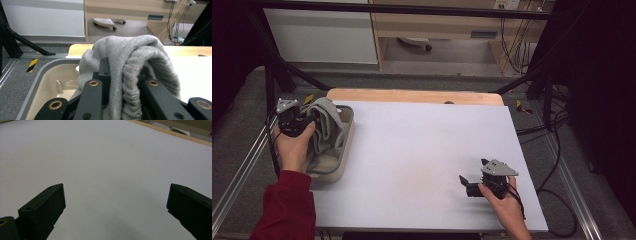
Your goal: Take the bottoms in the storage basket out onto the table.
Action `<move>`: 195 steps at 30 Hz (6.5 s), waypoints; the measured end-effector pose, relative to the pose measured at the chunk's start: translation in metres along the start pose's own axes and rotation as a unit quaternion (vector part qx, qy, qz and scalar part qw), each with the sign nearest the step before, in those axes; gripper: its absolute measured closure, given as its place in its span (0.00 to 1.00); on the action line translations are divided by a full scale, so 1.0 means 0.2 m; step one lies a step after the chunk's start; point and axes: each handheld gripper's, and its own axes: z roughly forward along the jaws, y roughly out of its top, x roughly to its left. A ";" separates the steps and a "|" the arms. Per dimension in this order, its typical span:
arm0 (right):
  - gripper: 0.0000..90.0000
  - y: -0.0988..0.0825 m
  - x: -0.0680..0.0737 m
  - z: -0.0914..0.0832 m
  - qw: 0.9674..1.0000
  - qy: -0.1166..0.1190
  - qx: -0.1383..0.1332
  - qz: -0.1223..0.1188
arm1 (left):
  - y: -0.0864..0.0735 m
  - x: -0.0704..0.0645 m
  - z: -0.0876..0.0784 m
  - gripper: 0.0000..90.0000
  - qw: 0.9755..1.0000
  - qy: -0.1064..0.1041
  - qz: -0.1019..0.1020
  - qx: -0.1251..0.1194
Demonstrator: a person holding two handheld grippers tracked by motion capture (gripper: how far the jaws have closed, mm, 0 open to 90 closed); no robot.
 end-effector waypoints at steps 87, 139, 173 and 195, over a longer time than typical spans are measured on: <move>0.03 0.01 0.01 -0.03 1.000 0.010 -0.012 0.001 | 0.45 -0.38 -0.28 0.85 0.988 -0.117 0.023 -0.096; 0.02 0.00 0.00 -0.04 1.000 0.005 -0.010 -0.003 | 0.36 -0.84 -0.05 0.85 0.979 -0.192 0.049 -0.051; 0.02 0.00 0.00 -0.04 1.000 0.007 -0.008 -0.004 | 0.20 -0.96 0.01 0.85 0.974 -0.217 0.058 -0.024; 0.02 0.00 0.00 -0.03 1.000 0.008 -0.006 -0.005 | 0.11 -1.01 0.05 0.85 0.972 -0.227 0.060 -0.005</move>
